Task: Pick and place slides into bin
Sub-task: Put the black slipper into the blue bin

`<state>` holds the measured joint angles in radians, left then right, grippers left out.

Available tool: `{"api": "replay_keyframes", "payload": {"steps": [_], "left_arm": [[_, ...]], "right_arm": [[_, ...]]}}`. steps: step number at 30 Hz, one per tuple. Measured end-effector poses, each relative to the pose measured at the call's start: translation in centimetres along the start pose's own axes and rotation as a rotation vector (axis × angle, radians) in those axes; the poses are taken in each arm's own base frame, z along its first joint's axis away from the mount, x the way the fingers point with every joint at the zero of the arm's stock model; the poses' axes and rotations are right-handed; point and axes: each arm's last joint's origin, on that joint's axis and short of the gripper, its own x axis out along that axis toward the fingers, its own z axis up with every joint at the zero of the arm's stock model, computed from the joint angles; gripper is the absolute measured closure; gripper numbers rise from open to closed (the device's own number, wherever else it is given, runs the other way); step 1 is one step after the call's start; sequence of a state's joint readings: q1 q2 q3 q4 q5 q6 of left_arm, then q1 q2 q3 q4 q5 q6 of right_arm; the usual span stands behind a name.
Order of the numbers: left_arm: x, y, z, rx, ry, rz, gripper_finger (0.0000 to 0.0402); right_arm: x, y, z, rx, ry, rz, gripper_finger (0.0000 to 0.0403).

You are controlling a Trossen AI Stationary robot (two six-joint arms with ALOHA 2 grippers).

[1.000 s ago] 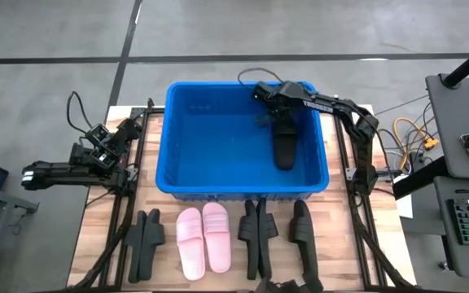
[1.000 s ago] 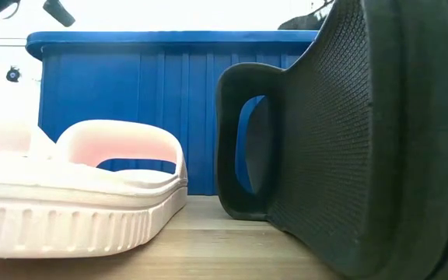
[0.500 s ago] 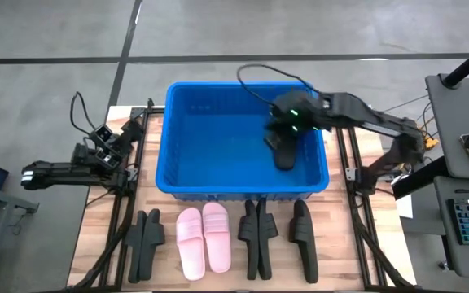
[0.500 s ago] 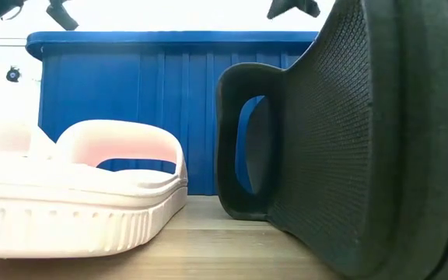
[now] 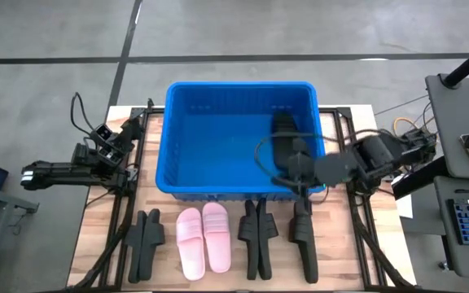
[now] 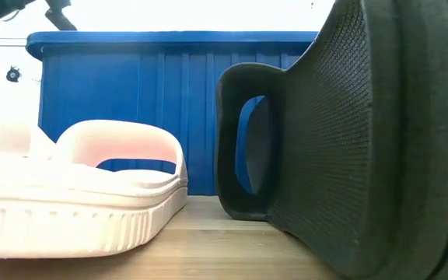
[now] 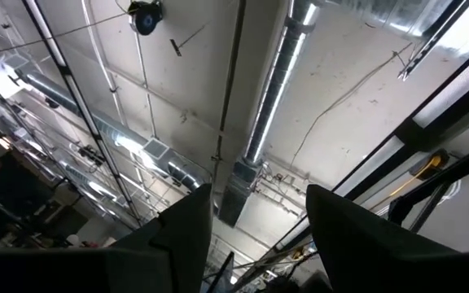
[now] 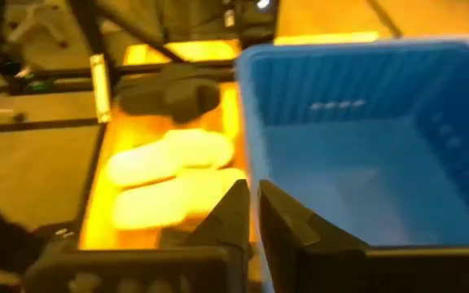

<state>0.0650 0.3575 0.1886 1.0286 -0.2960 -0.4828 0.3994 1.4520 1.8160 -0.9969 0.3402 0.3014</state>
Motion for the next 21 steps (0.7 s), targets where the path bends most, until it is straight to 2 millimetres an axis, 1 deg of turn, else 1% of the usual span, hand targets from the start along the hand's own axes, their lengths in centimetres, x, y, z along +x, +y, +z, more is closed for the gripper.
{"api": "replay_keyframes", "payload": {"steps": [5,10,13,17,21], "left_arm": [[0.0,0.1,-0.1,-0.003,0.009,0.005,0.0218],[0.0,0.1,-0.2,-0.002,0.016,0.007,0.0218],[0.0,0.1,-0.2,0.000,0.023,0.010,0.0218],[0.0,0.1,-0.3,0.002,0.028,0.012,0.0218],[0.0,0.2,-0.4,0.006,0.043,0.014,0.0218]], "right_arm": [[0.6,1.3,-1.1,0.048,0.112,0.077,0.0313],[2.0,3.3,-2.1,0.089,0.229,0.165,0.0239],[3.2,4.9,-2.9,0.094,0.291,0.195,0.0205],[5.6,7.5,-4.9,0.048,0.417,0.178,0.0184],[7.4,9.3,-7.3,-0.005,0.594,0.144,0.0183]]}}
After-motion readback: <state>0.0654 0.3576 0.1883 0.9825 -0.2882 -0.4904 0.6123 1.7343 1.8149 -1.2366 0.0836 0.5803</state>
